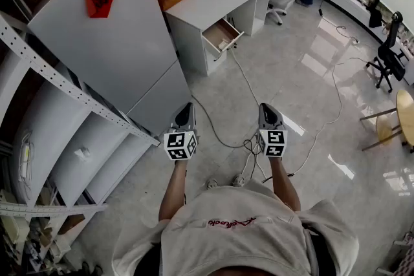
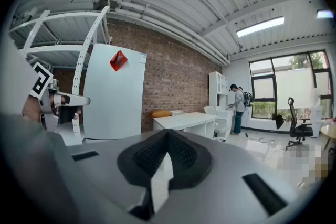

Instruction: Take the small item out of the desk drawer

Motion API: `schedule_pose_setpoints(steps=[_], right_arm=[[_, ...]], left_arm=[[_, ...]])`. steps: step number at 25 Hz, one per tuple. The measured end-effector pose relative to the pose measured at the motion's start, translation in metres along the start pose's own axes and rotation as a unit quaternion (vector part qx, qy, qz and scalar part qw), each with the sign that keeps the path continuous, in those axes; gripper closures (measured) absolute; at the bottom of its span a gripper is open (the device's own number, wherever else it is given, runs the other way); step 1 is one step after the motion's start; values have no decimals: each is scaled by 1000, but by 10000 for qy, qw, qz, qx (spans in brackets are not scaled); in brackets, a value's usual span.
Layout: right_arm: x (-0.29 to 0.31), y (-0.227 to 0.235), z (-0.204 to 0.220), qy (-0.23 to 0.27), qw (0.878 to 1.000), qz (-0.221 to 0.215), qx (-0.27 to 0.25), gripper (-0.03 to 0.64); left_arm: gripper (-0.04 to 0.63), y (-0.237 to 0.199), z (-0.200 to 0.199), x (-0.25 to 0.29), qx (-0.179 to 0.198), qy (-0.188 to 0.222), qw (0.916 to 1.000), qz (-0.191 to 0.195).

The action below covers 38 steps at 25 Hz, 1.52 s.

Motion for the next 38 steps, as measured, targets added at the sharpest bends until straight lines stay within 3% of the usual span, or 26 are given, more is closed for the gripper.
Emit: schedule_pose_setpoints(steps=[20, 38], right_arm=[[12, 11, 6, 38, 9999, -89, 113, 606], [43, 61, 15, 45, 9992, -390, 72, 606]], left_arm=[[586, 4, -5, 15, 62, 41, 10000, -37], [586, 35, 0, 59, 140, 30, 9996, -239]])
Point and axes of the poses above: the fingertips, and each gripper's own axes: x forward along the fingers, y to its right, z out of its underside, the point moved 1 cm from there along -x, backward along the fingers, and after that the axes turned 4 degrees about -x, right-handed, at the moved point
